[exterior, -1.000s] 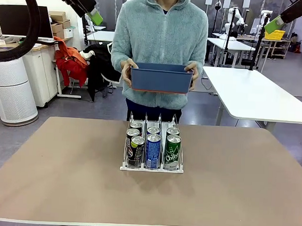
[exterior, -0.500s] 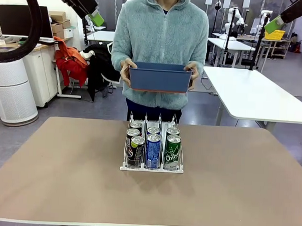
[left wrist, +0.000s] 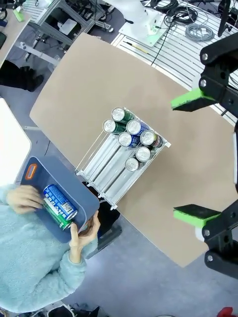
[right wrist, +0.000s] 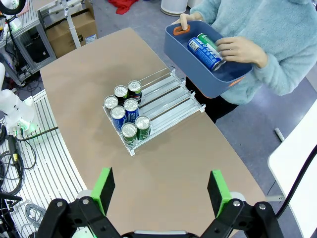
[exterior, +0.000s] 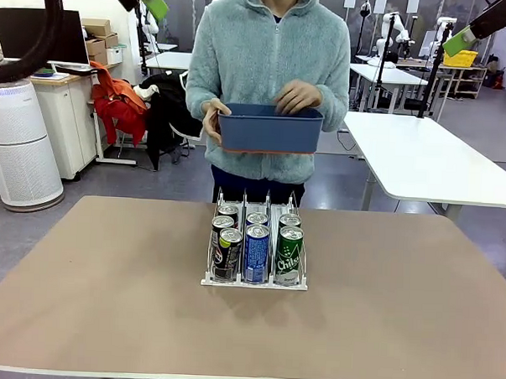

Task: Fill the beverage cans into the dispenser.
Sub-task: Pick up the Sprite handed by the human.

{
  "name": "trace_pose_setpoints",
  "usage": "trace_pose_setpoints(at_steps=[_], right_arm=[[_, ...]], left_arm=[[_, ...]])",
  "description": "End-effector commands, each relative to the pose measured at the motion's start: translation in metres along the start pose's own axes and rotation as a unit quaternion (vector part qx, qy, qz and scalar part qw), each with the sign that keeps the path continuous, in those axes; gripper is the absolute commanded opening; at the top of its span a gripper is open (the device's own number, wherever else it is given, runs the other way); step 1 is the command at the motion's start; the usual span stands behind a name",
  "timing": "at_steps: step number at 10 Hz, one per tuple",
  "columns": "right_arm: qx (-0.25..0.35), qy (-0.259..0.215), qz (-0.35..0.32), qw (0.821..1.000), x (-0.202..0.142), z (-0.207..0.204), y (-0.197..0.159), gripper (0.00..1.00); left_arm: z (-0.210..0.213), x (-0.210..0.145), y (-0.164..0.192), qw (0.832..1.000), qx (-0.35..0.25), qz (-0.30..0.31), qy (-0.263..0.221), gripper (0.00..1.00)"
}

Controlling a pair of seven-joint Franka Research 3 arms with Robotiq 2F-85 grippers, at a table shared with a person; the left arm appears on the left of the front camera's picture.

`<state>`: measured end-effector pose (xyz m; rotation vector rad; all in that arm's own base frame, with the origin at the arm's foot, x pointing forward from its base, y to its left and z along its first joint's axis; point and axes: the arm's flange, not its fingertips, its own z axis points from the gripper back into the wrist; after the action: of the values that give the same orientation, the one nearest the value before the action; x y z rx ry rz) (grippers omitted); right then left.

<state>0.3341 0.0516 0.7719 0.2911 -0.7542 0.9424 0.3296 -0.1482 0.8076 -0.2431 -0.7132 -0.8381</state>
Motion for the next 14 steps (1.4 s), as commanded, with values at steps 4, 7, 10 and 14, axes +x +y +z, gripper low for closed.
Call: trace_pose_setpoints(at_steps=[4,7,10,14], right_arm=[[-0.004,-0.002,-0.001,1.000,0.000,-0.001,0.000,1.00],[-0.004,-0.002,-0.001,1.000,0.000,-0.001,0.000,1.00],[-0.004,-0.002,-0.001,1.000,0.000,-0.001,0.000,1.00],[-0.004,-0.002,-0.001,1.000,0.000,-0.001,0.000,1.00]], left_arm=[[0.009,0.003,-0.003,1.000,-0.003,-0.002,-0.003,1.00],[0.009,0.003,-0.003,1.000,-0.003,-0.002,-0.003,1.00],[0.009,0.003,-0.003,1.000,-0.003,-0.002,-0.003,1.00],[0.009,0.003,-0.003,1.000,-0.003,-0.002,-0.003,1.00]])
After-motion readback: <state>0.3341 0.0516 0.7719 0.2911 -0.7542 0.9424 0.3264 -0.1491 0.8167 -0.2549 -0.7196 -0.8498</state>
